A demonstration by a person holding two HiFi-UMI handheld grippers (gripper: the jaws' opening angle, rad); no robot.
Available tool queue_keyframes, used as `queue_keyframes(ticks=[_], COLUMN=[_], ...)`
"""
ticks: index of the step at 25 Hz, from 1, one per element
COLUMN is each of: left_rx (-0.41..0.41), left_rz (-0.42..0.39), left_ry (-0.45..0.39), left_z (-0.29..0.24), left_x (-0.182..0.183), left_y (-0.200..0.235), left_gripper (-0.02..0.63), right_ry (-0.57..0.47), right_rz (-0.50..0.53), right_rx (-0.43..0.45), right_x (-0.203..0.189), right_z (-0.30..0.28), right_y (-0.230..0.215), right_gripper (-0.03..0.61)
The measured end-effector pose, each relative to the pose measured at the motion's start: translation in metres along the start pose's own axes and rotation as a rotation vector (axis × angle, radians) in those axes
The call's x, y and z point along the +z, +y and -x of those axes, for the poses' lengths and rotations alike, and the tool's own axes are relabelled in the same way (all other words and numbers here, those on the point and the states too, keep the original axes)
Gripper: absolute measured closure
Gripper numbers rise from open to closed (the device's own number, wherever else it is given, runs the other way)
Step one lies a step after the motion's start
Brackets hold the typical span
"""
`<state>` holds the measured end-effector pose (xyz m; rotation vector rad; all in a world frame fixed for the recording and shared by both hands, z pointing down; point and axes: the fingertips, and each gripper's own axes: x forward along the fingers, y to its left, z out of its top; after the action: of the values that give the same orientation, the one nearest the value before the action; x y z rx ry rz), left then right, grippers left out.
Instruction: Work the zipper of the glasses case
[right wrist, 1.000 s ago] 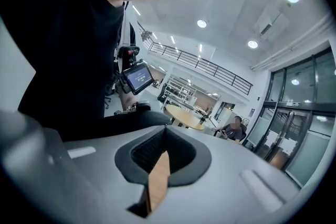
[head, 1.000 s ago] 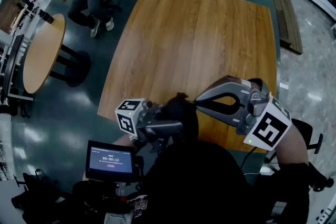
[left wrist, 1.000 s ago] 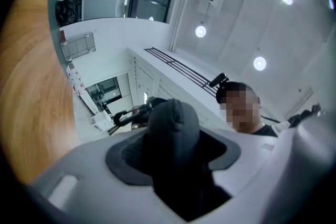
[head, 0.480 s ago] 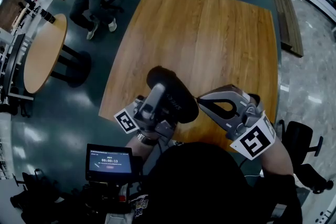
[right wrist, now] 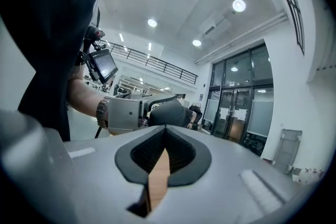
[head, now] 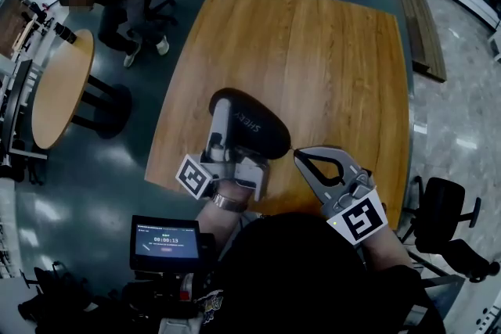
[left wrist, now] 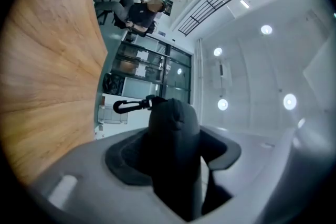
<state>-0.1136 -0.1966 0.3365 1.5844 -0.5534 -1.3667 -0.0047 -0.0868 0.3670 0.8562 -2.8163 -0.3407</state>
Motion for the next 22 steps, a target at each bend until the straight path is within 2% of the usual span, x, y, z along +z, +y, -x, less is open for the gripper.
queue_keyframes(ticks=[3, 10, 15, 22], left_rx=[0.056, 0.155, 0.189, 0.19], left_rz=[-0.009, -0.014, -0.016, -0.051], left_ry=[-0.037, -0.061, -0.068, -0.058], left_z=[0.0, 0.009, 0.016, 0.02], left_x=[-0.002, -0.01, -0.008, -0.009], left_y=[0.012, 0.031, 0.04, 0.038], left_gripper=[0.351, 0.351, 0.351, 0.351], right_ry=[0.015, 0.034, 0.047, 0.051], right_rz=[-0.026, -0.041, -0.057, -0.046], right_rx=[0.015, 0.05, 0.057, 0.06], right_x=[-0.011, -0.021, -0.026, -0.028], right_z=[-0.002, -0.011, -0.016, -0.019], right_y=[0.014, 0.032, 0.036, 0.041], right_gripper=[0.575, 0.575, 0.575, 0.575])
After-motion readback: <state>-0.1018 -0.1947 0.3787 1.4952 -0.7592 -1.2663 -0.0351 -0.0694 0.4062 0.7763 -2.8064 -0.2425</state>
